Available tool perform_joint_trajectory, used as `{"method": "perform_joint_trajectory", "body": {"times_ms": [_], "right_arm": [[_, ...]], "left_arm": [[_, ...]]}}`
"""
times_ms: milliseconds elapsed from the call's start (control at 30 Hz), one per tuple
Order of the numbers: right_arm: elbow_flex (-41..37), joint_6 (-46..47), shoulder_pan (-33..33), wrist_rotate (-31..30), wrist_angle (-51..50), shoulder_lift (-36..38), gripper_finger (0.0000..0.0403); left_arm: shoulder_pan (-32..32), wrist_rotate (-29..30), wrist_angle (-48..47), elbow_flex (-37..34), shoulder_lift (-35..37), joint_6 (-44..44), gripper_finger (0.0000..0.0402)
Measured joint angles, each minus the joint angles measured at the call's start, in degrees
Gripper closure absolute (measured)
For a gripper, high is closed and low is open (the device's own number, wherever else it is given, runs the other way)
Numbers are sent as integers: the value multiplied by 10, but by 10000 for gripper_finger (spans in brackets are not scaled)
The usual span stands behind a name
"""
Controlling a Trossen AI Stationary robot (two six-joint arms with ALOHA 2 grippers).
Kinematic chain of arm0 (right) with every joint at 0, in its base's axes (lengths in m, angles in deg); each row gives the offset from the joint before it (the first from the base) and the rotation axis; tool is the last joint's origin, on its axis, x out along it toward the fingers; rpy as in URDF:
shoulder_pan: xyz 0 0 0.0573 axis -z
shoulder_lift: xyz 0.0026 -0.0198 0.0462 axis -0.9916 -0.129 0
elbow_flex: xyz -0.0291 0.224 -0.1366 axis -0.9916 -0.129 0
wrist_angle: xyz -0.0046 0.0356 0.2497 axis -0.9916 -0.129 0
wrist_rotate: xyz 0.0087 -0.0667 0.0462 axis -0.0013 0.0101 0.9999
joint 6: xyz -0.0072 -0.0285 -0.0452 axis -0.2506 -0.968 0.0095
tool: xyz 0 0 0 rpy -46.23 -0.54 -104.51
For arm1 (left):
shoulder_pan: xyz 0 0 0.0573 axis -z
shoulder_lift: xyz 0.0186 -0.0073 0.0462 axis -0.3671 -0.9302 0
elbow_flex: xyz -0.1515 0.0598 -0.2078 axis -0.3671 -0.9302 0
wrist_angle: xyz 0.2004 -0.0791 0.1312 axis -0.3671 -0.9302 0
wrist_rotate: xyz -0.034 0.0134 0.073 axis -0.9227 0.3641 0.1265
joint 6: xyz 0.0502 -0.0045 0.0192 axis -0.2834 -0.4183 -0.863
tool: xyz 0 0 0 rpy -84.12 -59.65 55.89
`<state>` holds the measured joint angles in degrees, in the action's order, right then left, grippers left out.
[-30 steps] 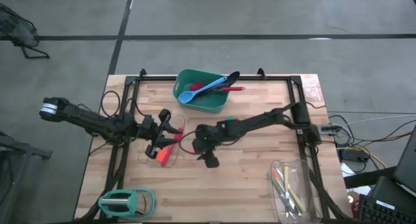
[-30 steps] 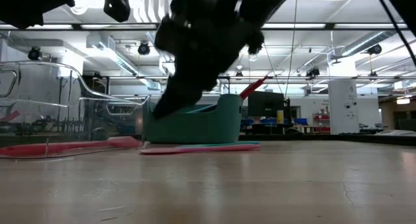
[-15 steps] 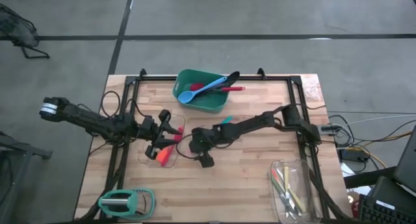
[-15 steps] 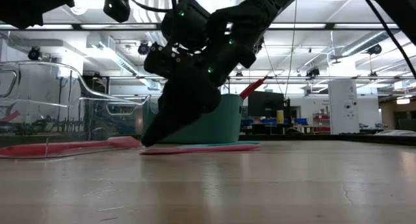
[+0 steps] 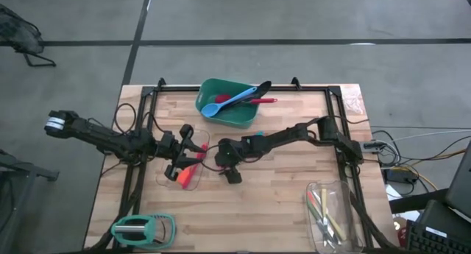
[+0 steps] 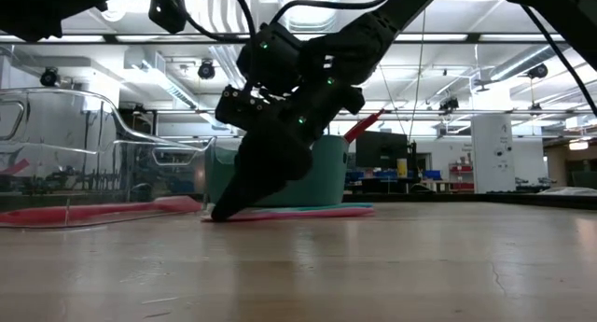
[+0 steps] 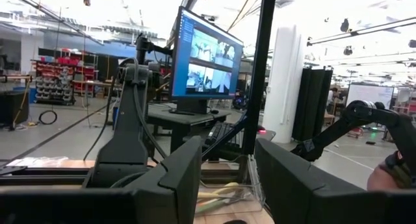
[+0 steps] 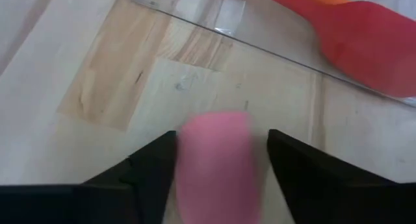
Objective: Pick & Place Kitchen Items
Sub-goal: Put the pink spatula into the left transparent bin
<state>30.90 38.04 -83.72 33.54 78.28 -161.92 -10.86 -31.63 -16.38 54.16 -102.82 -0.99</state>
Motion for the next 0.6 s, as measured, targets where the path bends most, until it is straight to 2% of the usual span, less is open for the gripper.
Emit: {"method": "perform_joint_trajectory", "body": {"times_ms": [333, 467, 600], "right_arm": [[-2, -19, -5, -14, 1, -10, 323], [-2, -18, -5, -11, -2, 0, 352], [-4, -17, -5, -11, -16, 25, 355]], "left_arm": [[0, 0, 1, 0, 0, 0, 250], [0, 0, 1, 0, 0, 0, 250], [0, 0, 0, 0, 0, 0, 250]]}}
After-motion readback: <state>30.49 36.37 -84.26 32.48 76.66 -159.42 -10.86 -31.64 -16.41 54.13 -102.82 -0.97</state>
